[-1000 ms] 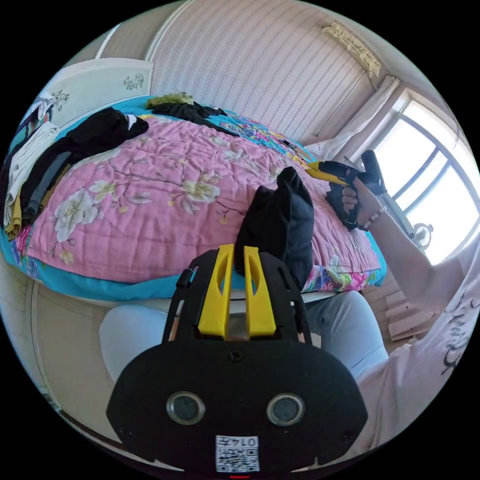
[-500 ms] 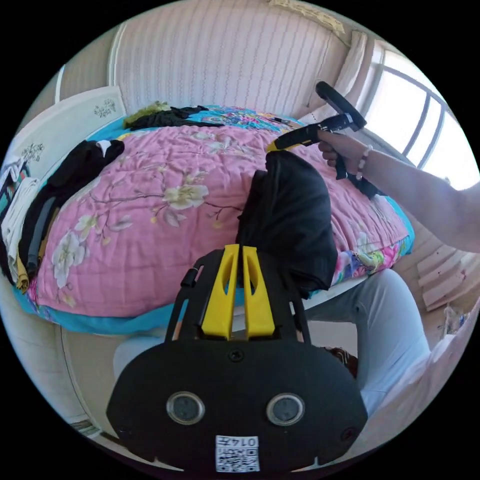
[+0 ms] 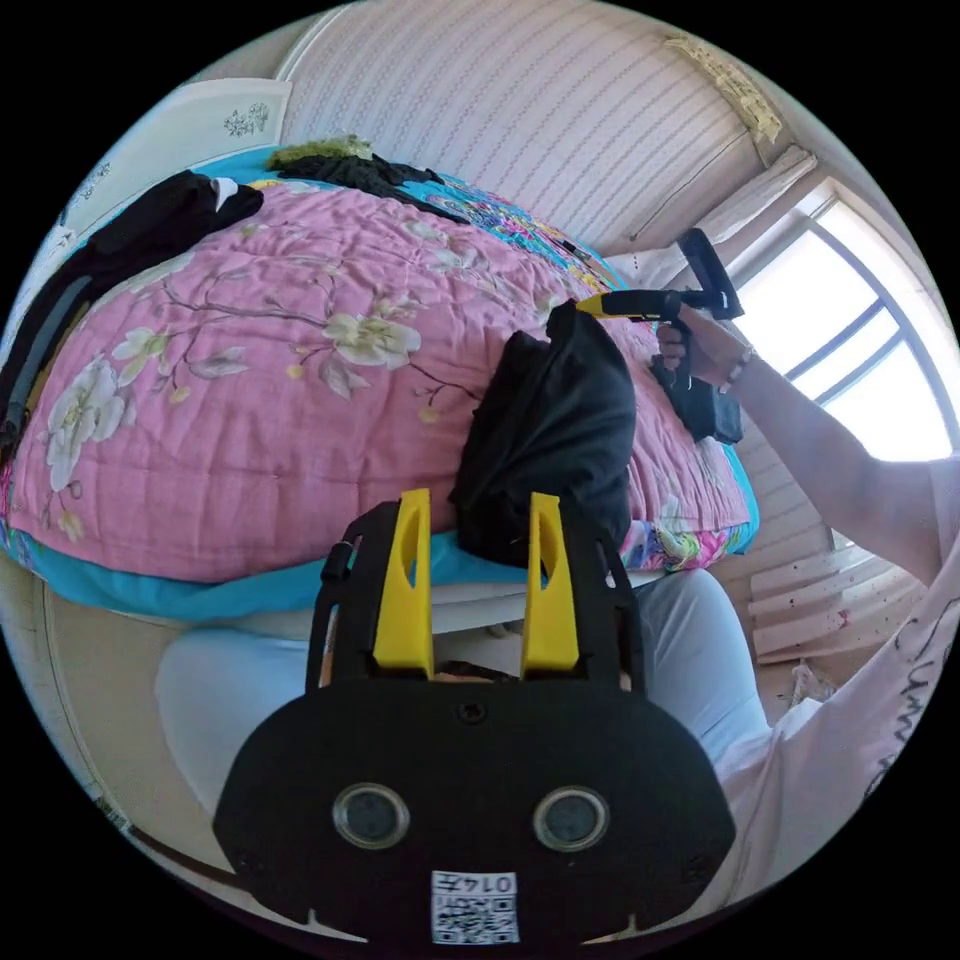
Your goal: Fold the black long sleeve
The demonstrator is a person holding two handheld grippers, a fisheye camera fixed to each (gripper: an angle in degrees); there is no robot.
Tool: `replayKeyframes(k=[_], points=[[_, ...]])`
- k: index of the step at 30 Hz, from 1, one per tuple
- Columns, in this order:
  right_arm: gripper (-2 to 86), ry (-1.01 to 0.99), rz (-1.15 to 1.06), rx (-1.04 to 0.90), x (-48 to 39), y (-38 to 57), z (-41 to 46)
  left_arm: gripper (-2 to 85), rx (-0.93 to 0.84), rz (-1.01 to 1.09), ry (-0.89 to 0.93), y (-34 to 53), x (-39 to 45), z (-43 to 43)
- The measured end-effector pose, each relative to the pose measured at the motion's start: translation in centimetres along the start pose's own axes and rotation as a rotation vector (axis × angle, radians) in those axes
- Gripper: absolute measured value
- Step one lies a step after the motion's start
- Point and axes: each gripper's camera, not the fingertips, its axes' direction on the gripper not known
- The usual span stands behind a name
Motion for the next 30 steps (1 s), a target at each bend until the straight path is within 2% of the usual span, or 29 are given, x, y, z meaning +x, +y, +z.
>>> replayKeyframes(k=[4, 7, 9, 13, 17, 22, 27, 30], points=[[16.7, 0.055, 0.005, -0.201, -0.1, -3.6, 6.7, 11.7, -0.115, -0.017, 0.076, -1.3, 0.4, 3.0], [13.3, 0.043, 0.054, -0.231, 0.0, -5.3, 9.1, 5.7, -0.079, -0.025, 0.013, -1.4, 0.2, 2.2], [8.2, 0.016, -0.013, -0.232, -1.1, -6.0, 9.1, 3.7, -0.072, -0.012, 0.076, -1.5, 0.0, 1.2], [4.1, 0.048, -0.118, -0.171, -3.7, -6.2, 7.7, 1.7, -0.042, 0.049, 0.066, -1.5, 0.7, -1.9], [2.7, -0.133, -0.107, -0.020, -4.8, -6.1, 4.0, 0.8, 0.021, 0.135, 0.132, -1.1, 1.9, -7.2], [2.1, -0.170, -0.181, 0.068, -8.1, -7.9, 1.6, 0.1, 0.148, 0.206, 0.142, -0.3, 2.4, -14.3], [2.4, -0.131, -0.302, 0.142, -12.3, -16.1, 0.2, 0.0, 0.308, 0.127, 0.196, -3.0, -0.9, -20.9], [3.5, -0.092, -0.398, 0.149, -16.5, -26.3, -1.0, 0.6, 0.442, 0.158, 0.143, -7.1, -3.8, -25.4]])
